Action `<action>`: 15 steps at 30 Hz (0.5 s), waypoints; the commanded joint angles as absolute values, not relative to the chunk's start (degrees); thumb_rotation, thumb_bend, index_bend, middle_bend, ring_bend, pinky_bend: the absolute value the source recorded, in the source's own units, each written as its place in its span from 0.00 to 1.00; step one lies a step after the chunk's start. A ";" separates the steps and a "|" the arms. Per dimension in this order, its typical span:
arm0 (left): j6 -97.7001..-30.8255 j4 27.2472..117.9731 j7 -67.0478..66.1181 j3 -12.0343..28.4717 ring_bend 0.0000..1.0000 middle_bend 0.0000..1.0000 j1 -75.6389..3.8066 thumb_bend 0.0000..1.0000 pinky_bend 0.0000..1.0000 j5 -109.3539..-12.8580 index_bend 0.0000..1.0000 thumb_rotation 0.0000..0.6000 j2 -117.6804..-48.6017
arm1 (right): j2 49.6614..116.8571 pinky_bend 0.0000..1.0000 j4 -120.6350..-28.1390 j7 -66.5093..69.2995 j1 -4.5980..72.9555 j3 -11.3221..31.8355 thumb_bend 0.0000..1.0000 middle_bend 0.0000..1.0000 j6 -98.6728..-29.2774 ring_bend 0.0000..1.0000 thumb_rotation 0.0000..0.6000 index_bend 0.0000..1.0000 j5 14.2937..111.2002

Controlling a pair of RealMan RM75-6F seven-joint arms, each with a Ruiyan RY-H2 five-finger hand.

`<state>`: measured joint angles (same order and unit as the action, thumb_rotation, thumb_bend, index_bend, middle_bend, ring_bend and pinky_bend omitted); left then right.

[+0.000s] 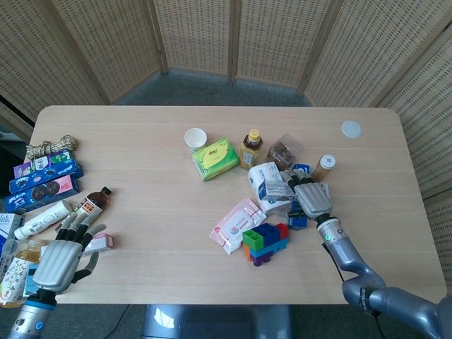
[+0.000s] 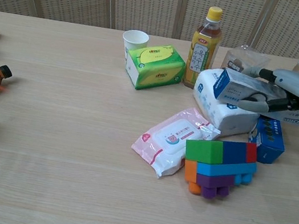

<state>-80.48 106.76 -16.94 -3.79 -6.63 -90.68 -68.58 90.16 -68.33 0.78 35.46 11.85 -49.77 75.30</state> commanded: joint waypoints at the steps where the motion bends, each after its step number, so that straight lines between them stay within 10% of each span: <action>1: -80.55 106.75 -16.84 -3.79 0.00 0.07 -6.57 0.54 0.00 -90.70 0.21 1.00 -68.50 | 91.82 0.00 -65.38 3.02 37.05 11.94 0.19 0.06 -48.95 0.00 0.51 0.00 75.79; 8: -80.61 106.89 -15.67 -3.85 0.00 0.07 -6.49 0.54 0.00 -90.98 0.22 1.00 -68.14 | 94.19 0.18 -60.70 7.24 37.66 11.15 0.19 0.55 -50.71 0.14 0.98 0.01 77.67; 15: -80.42 106.40 -14.74 -3.82 0.00 0.06 -6.43 0.54 0.00 -90.73 0.21 1.00 -68.12 | 95.79 0.48 -57.26 10.42 37.00 9.81 0.20 0.89 -54.47 0.51 1.00 0.38 80.04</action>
<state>-80.44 106.42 -14.75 -3.82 -6.44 -90.75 -68.11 95.66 -57.50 10.16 37.23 10.11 -53.94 79.69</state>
